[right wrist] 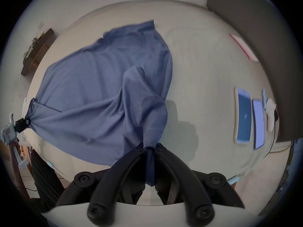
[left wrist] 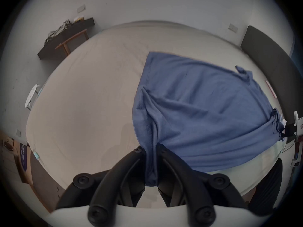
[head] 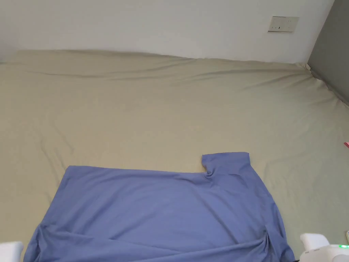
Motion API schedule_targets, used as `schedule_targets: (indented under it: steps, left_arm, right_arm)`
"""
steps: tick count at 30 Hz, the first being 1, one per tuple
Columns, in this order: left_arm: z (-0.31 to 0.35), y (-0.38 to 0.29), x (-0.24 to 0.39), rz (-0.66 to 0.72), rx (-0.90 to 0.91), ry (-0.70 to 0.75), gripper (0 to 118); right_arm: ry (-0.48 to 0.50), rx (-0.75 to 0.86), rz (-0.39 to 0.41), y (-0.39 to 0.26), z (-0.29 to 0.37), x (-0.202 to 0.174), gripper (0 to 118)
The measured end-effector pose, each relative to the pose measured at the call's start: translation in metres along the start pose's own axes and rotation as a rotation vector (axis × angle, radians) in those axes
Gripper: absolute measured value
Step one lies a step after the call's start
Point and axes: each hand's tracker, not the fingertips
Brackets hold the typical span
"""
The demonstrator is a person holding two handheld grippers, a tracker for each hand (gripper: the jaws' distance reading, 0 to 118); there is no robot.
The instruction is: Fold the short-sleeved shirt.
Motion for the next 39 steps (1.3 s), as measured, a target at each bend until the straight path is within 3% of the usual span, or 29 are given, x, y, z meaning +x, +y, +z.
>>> schedule_targets:
  steps: [6,8,9,10,11,12,13,14,15,18,21,24,27,29,31,32,33,34,35,36,39]
  left_arm:
    - [-0.024,-0.018,0.000,0.009,-0.065,-0.004,11]
    - [-0.024,-0.015,0.004,-0.006,-0.066,0.010,11]
    - [-0.023,-0.013,0.005,-0.010,-0.067,0.010,11]
    - [-0.021,-0.010,0.006,-0.015,-0.069,0.007,12]
    - [-0.019,-0.006,0.006,-0.019,-0.073,0.004,26]
    - [-0.016,-0.002,0.006,-0.021,-0.069,0.012,52]
    - [-0.012,0.005,0.007,-0.026,-0.049,0.030,95]
    - [-0.003,0.013,0.007,-0.029,0.001,0.027,116]
    - [0.006,0.020,0.008,-0.025,0.065,0.005,117]
    - [0.043,0.056,0.017,-0.006,0.242,-0.019,114]
    - [0.090,0.089,0.033,0.003,0.465,-0.031,113]
    - [0.140,0.113,0.056,-0.002,0.716,-0.029,104]
    - [0.189,0.123,0.088,-0.027,0.942,0.006,82]
    - [0.203,0.123,0.104,-0.065,1.020,0.038,57]
    - [0.206,0.126,0.119,-0.119,1.074,0.081,46]
    - [0.206,0.126,0.125,-0.139,1.090,0.099,28]
    - [0.206,0.125,0.133,-0.167,1.098,0.117,15]
    - [0.203,0.127,0.136,-0.188,1.094,0.117,8]
    - [0.201,0.127,0.140,-0.203,1.092,0.110,6]
    - [0.199,0.127,0.144,-0.214,1.080,0.102,0]
    - [0.184,0.130,0.147,-0.244,1.026,0.060,0]
  right_arm:
    - [0.004,0.000,-0.034,-0.014,-0.031,0.006,11]
    - [-0.005,0.009,-0.034,-0.013,-0.029,0.003,18]
    - [-0.026,0.017,-0.013,-0.012,-0.026,0.002,29]
    - [-0.085,0.030,0.027,-0.010,-0.022,0.001,60]
    - [-0.173,0.035,0.056,-0.006,-0.018,0.002,84]
    - [-0.182,0.057,0.060,-0.003,-0.012,0.004,101]
    - [-0.184,0.108,0.055,0.003,0.001,0.007,104]
    - [-0.172,0.182,0.036,0.011,0.019,0.008,104]
    - [-0.168,0.227,0.028,0.017,0.032,0.005,104]
    - [-0.160,0.468,0.045,0.040,0.090,-0.010,104]
    - [-0.168,0.744,0.129,0.054,0.147,-0.042,104]
    - [-0.206,0.958,0.206,0.057,0.194,-0.082,104]
    - [-0.227,1.104,0.243,0.055,0.220,-0.117,102]
    - [-0.206,1.141,0.264,0.053,0.227,-0.134,95]
    - [-0.199,1.157,0.284,0.052,0.227,-0.149,90]
    - [-0.194,1.162,0.298,0.051,0.226,-0.155,75]
    - [-0.205,1.167,0.308,0.051,0.223,-0.162,50]
    - [-0.238,1.175,0.312,0.051,0.219,-0.167,13]
    - [-0.215,1.175,0.319,0.052,0.214,-0.169,4]
    - [-0.216,1.168,0.334,0.052,0.211,-0.171,4]
    - [-0.204,1.136,0.353,0.056,0.198,-0.176,2]
